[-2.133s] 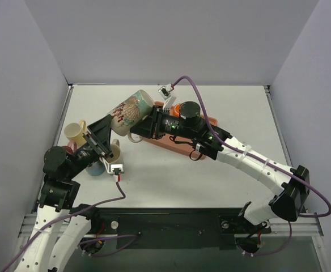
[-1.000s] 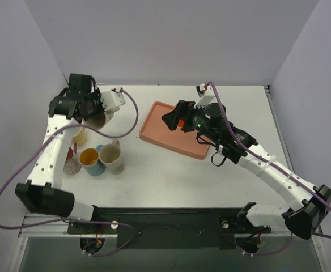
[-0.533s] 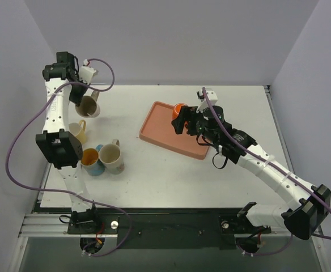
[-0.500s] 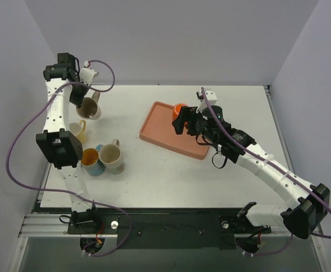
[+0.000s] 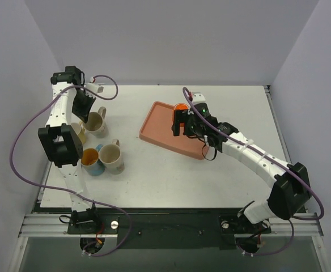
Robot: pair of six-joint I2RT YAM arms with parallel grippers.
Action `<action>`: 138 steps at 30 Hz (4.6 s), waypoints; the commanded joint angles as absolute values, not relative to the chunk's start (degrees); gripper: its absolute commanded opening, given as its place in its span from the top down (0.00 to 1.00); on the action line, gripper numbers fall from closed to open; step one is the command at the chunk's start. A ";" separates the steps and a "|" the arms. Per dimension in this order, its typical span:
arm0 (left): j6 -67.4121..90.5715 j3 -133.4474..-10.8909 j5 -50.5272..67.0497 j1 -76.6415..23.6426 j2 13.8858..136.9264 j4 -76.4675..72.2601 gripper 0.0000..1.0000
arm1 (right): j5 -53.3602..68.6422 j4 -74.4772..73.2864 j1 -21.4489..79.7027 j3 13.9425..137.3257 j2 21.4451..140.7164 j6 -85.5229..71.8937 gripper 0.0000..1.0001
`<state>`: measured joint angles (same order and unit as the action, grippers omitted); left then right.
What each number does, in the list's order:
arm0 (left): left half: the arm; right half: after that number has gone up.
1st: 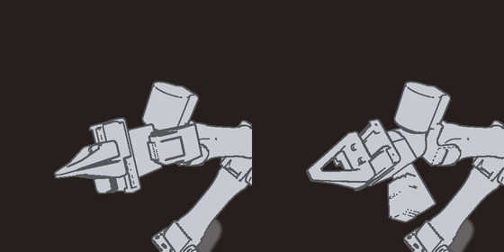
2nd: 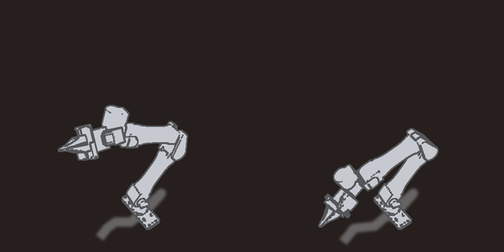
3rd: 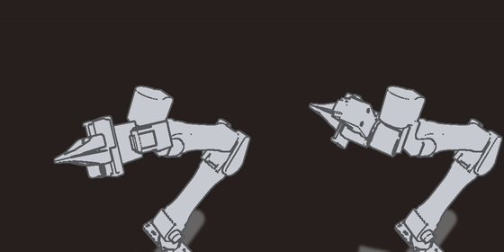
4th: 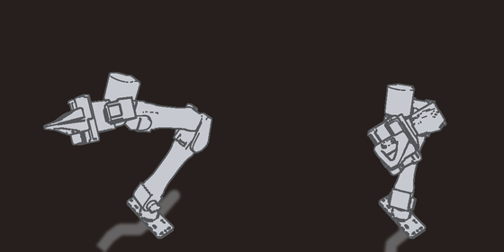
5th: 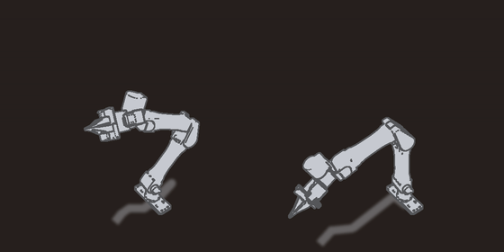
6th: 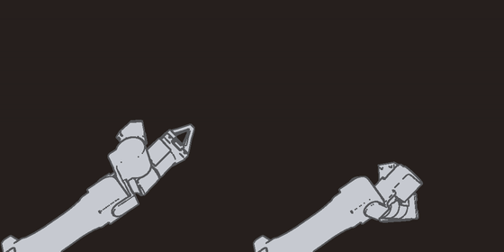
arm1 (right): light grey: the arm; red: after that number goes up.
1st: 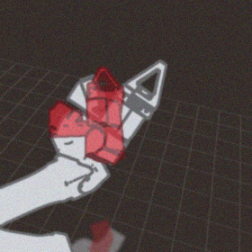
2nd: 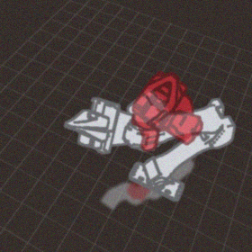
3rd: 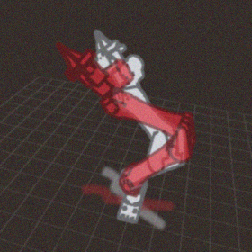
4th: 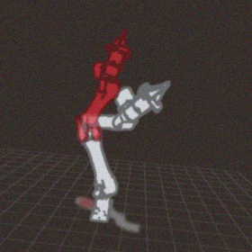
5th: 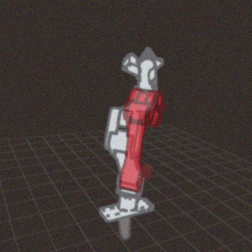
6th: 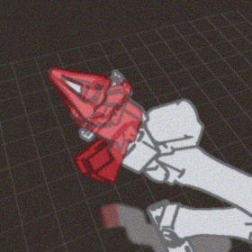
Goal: Turn the mug right side up
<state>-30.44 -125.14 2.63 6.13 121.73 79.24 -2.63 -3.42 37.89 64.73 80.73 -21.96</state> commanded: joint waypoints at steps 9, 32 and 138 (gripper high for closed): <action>-31.82 -126.47 2.37 8.00 125.06 91.23 1.00 | -5.89 -11.16 29.45 84.18 103.17 -11.61 0.25; -35.51 -137.02 4.48 7.91 121.74 88.42 0.67 | 2.11 -14.24 25.31 95.80 120.41 -11.78 0.53; -42.76 -110.53 -5.72 -19.95 87.69 68.76 1.00 | -8.08 -9.84 43.86 63.90 60.21 -20.74 0.18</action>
<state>-67.70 -94.89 -0.78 -19.79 77.91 50.85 -3.79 -8.27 44.58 65.84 61.43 -22.98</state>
